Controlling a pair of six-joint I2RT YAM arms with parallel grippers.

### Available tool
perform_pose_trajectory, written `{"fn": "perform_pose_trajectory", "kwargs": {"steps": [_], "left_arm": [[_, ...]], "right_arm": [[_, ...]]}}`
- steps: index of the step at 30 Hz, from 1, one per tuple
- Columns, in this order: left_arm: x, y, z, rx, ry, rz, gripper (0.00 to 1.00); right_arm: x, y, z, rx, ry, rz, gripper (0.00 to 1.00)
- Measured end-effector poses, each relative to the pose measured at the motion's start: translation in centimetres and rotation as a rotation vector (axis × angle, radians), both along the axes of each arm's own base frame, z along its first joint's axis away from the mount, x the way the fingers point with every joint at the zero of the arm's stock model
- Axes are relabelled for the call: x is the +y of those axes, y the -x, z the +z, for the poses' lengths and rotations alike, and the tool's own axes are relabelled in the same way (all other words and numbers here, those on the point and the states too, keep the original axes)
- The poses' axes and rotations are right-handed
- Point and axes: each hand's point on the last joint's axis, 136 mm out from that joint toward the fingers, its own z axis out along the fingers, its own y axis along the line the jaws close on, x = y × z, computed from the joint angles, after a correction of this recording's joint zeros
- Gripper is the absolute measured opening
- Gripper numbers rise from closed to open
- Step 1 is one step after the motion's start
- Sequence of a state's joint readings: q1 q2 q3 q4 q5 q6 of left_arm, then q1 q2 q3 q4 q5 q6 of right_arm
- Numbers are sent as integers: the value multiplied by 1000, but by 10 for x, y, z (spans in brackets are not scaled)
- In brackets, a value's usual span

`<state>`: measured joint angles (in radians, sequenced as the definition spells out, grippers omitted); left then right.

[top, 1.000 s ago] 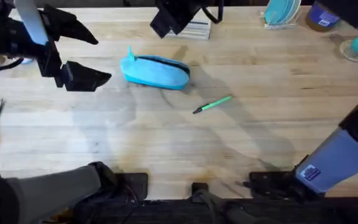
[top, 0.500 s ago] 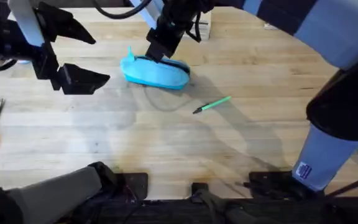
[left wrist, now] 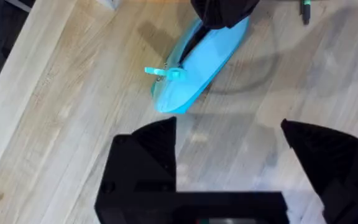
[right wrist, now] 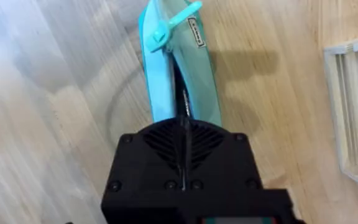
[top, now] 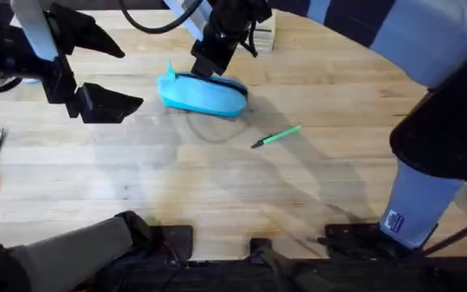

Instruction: Unzip the bag, pick up the pens from the table one at a time and place them inside, then zip the bag closed.

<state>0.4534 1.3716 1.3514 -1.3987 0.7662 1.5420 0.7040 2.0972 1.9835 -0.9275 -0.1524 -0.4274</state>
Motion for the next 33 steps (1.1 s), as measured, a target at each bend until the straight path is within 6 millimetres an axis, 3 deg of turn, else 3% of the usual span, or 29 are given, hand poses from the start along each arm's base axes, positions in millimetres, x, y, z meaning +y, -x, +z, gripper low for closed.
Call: {"fn": "perform_pose_trajectory", "kwargs": {"steps": [15, 31, 33], "left_arm": [[0, 0, 0, 0, 0, 0, 993], [0, 0, 0, 0, 0, 0, 993], [0, 0, 0, 0, 0, 0, 993]], "right_arm": [[4, -5, -62, 81, 72, -1, 29], [9, 0, -64, 112, 45, 15, 31], [10, 1, -63, 117, 39, 19, 80]]}}
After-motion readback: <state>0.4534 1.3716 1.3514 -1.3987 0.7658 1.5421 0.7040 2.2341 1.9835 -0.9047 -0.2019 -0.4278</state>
